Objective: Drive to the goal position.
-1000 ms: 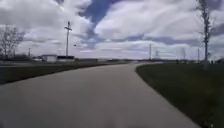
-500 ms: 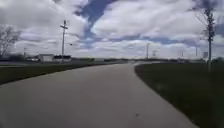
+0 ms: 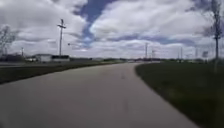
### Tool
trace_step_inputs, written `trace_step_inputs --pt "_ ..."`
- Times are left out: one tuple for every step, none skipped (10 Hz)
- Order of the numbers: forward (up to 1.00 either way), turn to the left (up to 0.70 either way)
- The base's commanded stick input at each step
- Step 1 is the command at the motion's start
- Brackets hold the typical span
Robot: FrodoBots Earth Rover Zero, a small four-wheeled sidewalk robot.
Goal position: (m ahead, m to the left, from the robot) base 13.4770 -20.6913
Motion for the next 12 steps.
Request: trace_step_inputs --pt "1.00 0.00" --pt "1.00 -0.03" --pt "1.00 -0.27" --pt "1.00 0.00" --pt "1.00 0.00" --pt "1.00 0.00" --pt "1.00 0.00" --pt "1.00 -0.18" --pt "1.00 -0.27" --pt "1.00 -0.12" --pt "1.00 0.00" --pt "1.00 -0.19"
